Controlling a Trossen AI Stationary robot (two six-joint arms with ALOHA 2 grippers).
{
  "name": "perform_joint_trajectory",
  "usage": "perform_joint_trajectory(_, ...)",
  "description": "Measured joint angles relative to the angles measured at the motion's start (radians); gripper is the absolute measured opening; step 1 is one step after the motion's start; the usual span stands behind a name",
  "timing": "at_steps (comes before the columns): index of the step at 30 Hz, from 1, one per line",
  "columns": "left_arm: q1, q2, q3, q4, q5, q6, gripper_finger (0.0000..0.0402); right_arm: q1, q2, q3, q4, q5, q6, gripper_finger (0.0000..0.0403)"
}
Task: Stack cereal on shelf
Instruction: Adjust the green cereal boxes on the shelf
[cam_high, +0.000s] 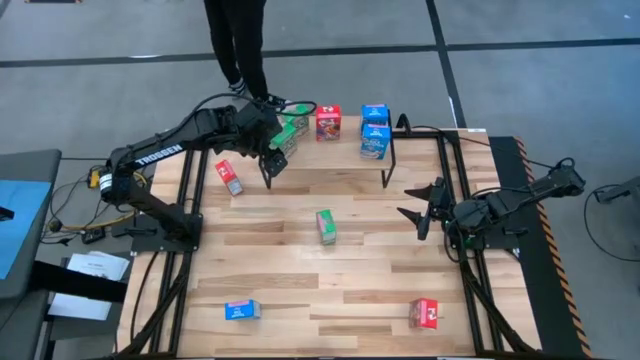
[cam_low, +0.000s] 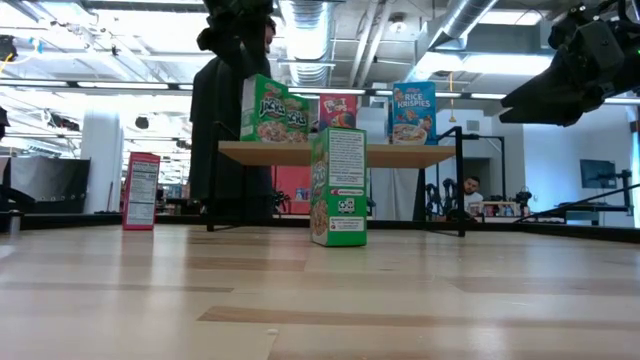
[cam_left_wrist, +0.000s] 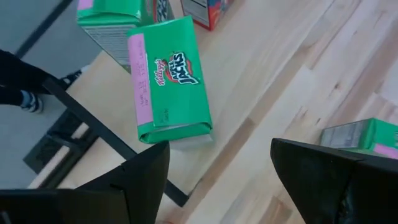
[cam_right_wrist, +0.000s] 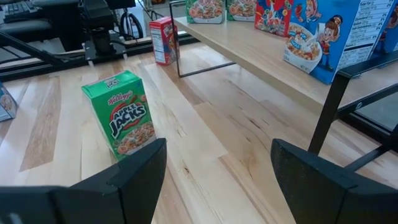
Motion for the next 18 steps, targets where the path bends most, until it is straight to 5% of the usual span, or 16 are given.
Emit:
perform_joint_trajectory(9,-0.05,0.0,0.0,0.065,0.043,-0.072,0.027,0.0,0.0,0.0,0.001,0.0,0.0,0.0313)
perform_joint_trajectory(18,-0.035,-0.001,0.0,0.191,-0.037,-0.062,0.027,0.0,0.0,0.0,0.001,0.0,0.0,0.0313)
